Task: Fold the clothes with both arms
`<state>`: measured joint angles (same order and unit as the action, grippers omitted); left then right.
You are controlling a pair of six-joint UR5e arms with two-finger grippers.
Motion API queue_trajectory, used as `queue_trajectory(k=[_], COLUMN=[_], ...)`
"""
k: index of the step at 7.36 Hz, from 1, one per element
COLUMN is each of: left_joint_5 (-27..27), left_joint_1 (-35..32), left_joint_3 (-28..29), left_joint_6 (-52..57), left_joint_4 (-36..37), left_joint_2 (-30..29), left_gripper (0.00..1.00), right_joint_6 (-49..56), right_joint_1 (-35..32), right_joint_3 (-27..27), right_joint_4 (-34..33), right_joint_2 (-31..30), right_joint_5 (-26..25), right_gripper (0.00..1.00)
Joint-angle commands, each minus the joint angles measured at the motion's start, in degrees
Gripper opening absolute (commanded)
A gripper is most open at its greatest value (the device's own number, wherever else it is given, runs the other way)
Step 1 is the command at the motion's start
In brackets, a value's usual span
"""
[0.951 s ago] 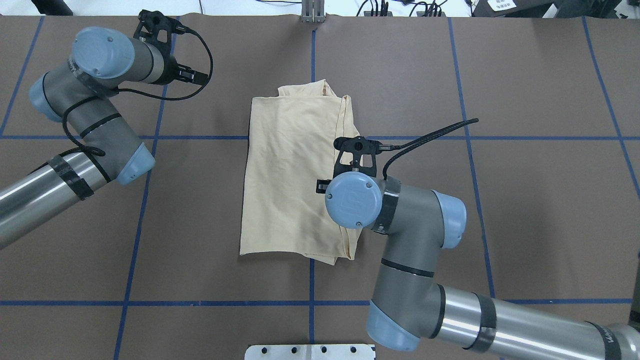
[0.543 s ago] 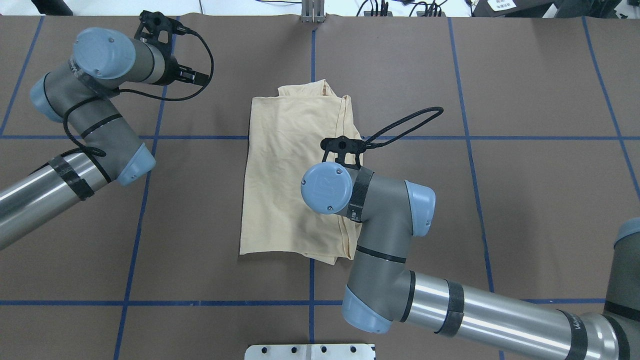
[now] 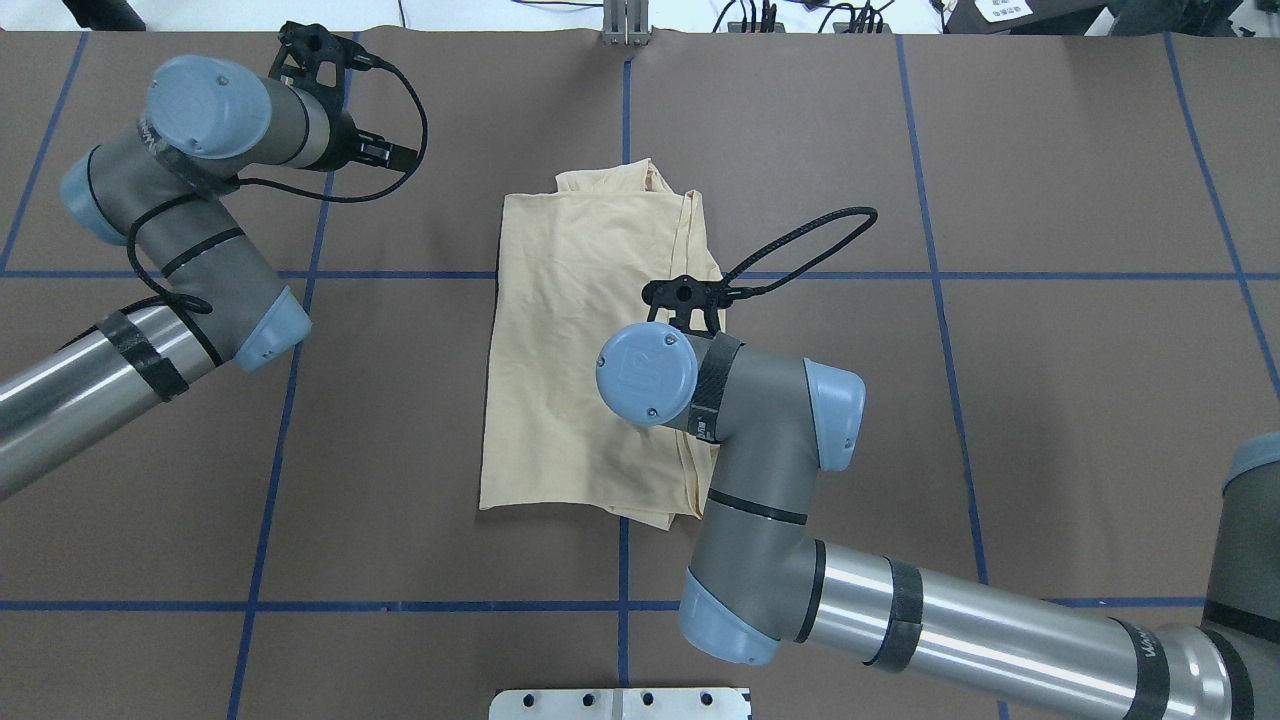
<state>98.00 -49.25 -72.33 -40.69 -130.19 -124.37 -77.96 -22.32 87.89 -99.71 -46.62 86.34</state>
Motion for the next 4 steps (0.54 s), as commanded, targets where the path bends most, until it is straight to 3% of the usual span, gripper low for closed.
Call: queue_trajectory(k=[1,4], left_joint_5=[0.0,0.0], left_joint_1=[0.03,0.03], left_joint_3=[0.0,0.0], left_joint_6=[0.0,0.0], left_joint_4=[-0.07,-0.07], left_joint_2=[0.0,0.0], left_gripper=[1.0,1.0], right_joint_6=[0.09,0.26], right_joint_1=[0.0,0.09], right_joint_3=[-0.78,-2.54], right_joint_4=[0.22,0.13], right_joint_2=[1.61,1.8], right_joint_5=[0.06,0.15], right_gripper=[1.0,1.0])
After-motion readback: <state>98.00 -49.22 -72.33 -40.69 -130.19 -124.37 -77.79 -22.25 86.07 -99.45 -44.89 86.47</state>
